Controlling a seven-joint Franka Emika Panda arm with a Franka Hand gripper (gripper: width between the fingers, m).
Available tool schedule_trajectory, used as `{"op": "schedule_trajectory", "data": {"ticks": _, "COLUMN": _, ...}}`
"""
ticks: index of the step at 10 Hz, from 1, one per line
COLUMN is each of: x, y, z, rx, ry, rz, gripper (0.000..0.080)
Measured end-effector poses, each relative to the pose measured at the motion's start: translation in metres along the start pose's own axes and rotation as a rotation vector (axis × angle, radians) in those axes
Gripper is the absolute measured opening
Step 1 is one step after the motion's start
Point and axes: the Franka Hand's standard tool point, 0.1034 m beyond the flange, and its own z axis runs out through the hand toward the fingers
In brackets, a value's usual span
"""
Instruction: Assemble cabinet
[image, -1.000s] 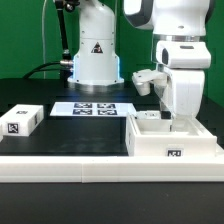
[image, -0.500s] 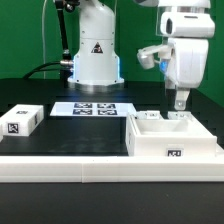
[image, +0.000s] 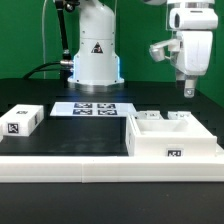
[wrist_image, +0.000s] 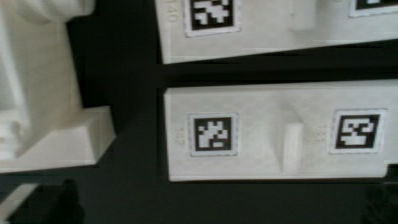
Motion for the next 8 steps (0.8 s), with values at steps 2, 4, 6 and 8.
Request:
{"op": "schedule_trajectory", "data": {"ticks": 2, "x": 0.004, "y": -0.005, "z": 0.011, "rx": 0.007, "ry": 0.011, "rz": 0.013, "gripper": 0.0797}}
{"op": "schedule_trajectory", "data": {"ticks": 4, "x": 0.003, "y": -0.004, "z": 0.011, "rx": 0.006, "ry": 0.011, "rz": 0.017, "gripper": 0.0797}}
{"op": "schedule_trajectory", "data": {"ticks": 6, "x": -0.008, "y": -0.002, "z": 0.025, "rx": 0.007, "ry": 0.018, "rz": 0.015, "gripper": 0.0797}}
{"op": "schedule_trajectory", "data": {"ticks": 8, "x": -0.013, "y": -0.014, "z": 0.048, "rx": 0.021, "ry": 0.033, "rz": 0.03, "gripper": 0.0797}}
